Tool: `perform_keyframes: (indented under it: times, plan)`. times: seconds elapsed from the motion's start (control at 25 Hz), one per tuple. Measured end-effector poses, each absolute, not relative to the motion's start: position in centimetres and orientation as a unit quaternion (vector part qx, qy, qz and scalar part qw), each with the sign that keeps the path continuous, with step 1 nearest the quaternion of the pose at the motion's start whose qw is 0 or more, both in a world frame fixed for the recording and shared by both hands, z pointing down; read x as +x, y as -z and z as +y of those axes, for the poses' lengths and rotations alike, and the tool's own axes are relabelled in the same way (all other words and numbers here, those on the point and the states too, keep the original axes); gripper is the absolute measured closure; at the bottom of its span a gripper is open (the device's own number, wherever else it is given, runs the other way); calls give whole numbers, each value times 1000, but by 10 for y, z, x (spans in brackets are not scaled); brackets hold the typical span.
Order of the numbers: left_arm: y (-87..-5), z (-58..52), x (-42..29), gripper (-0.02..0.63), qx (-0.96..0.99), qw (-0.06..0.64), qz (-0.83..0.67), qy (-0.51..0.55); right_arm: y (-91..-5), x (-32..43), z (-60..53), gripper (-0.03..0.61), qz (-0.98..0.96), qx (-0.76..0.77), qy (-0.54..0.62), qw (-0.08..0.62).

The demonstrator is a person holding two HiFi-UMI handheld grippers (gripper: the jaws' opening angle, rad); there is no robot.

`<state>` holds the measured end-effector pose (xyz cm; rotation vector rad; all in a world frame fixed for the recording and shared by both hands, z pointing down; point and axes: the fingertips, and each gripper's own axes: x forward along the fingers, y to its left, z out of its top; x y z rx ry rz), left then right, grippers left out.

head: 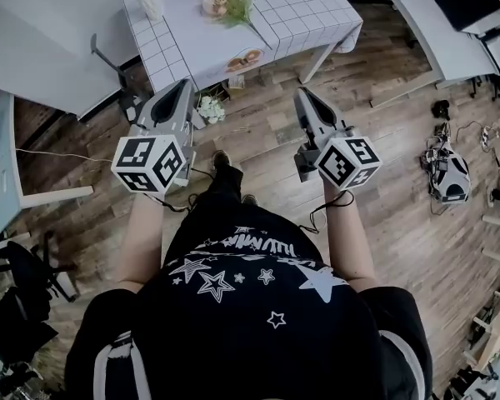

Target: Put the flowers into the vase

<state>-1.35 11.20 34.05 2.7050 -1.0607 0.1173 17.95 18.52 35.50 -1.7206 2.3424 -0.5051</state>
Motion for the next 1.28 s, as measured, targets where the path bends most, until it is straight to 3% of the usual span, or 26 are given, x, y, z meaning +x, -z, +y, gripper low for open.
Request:
perform_keyframes:
  times: [0.8, 1.28]
  plan:
    - [-350, -59, -46, 605, 915, 129, -383, -18, -338, 170, -6, 566, 791, -591, 153, 34]
    - [-367, -106, -59, 604, 911, 136, -388, -16, -356, 201, -58, 565, 774, -608, 176, -1]
